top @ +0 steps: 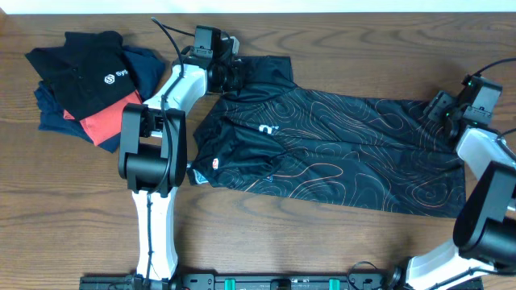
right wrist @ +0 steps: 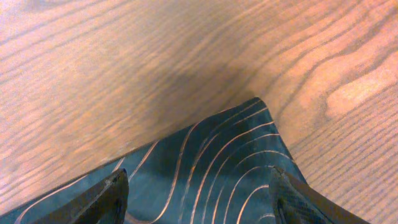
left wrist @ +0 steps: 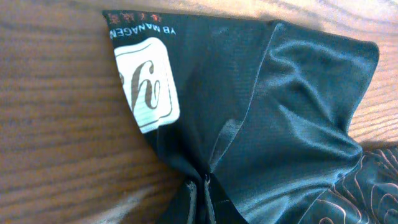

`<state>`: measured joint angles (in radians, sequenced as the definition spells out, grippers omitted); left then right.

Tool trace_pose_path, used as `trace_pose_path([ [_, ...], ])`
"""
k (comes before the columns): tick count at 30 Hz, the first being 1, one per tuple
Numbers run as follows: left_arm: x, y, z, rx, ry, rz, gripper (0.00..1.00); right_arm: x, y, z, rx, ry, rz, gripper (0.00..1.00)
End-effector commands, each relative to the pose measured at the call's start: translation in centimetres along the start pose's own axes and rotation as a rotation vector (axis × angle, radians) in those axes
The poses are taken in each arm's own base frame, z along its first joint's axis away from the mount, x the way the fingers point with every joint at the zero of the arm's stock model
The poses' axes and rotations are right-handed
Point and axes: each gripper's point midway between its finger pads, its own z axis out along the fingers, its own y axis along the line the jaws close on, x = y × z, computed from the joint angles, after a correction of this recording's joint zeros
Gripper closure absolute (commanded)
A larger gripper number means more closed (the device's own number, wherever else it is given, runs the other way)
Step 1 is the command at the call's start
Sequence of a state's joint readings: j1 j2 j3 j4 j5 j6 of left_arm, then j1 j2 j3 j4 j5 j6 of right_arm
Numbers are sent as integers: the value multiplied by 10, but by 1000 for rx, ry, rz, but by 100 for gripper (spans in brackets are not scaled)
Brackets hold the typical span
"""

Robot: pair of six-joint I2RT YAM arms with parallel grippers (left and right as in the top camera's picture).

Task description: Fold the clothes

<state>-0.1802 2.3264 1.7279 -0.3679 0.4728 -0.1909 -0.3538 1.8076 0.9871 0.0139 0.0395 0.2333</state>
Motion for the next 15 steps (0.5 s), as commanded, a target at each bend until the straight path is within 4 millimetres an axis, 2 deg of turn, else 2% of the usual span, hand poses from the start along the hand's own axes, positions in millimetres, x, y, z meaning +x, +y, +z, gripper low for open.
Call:
trace_pose_path([
  [1, 3, -5, -8, 11, 13, -12, 94, 6, -19, 15, 114, -8, 68, 28],
  [8, 6, -5, -8, 8, 26, -14, 94, 12, -46, 34, 168, -17, 142, 28],
  [15, 7, -5, -8, 7, 30, -16, 94, 11, -56, 45, 169, -43, 161, 29],
])
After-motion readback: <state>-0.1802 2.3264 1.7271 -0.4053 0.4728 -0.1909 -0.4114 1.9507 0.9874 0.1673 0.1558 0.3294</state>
